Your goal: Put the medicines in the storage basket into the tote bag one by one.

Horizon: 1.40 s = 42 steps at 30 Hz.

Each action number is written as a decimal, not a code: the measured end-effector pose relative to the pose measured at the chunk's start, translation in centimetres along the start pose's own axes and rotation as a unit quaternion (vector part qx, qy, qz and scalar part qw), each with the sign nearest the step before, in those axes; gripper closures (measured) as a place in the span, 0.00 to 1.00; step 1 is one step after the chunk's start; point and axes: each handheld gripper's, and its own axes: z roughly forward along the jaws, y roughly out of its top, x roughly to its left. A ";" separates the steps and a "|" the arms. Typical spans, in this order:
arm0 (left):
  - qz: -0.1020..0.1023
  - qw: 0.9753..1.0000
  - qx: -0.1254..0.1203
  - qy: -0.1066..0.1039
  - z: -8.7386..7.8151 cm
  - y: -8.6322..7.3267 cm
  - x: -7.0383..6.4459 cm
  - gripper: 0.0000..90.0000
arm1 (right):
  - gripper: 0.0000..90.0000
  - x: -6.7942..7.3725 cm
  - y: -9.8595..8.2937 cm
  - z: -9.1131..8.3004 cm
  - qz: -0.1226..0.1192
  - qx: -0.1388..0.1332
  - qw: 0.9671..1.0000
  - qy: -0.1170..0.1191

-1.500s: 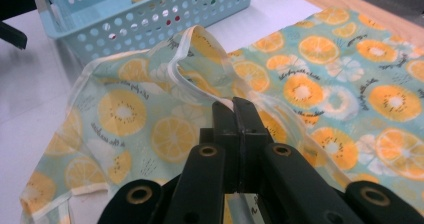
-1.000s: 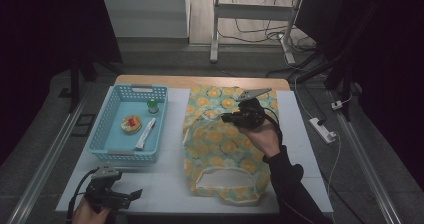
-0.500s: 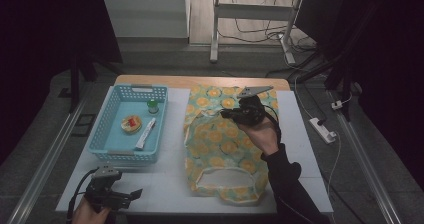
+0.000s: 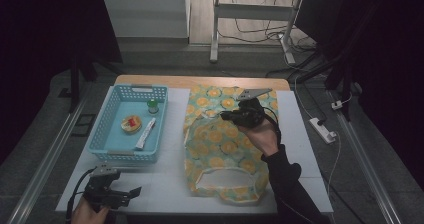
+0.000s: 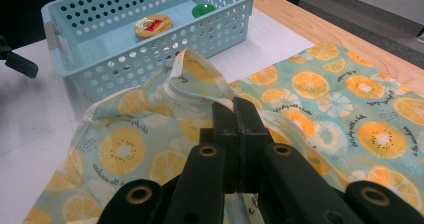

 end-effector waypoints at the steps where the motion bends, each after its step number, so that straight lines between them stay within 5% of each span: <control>1: 0.000 1.000 0.000 -0.001 0.0 0.0 0.0 0.00 | 1.00 0.0 0.0 0.0 -0.001 0.000 1.000 0.000; 8: -0.005 1.000 -0.009 -0.022 -0.3 0.2 0.1 0.00 | 1.00 -0.1 0.0 -0.1 0.000 -0.002 1.000 0.002; 18: 0.010 1.000 -0.024 -0.006 -1.0 0.6 0.1 0.00 | 1.00 -0.2 -0.1 -0.1 0.000 0.000 1.000 0.000; 38: 0.035 0.997 -0.068 -0.030 -2.4 2.1 0.6 0.00 | 1.00 -0.4 -0.1 -0.4 0.002 0.001 1.000 -0.005; 42: 0.025 0.996 -0.073 -0.036 -2.4 2.4 0.9 0.00 | 1.00 -0.5 -0.1 -0.3 0.003 0.002 1.000 -0.005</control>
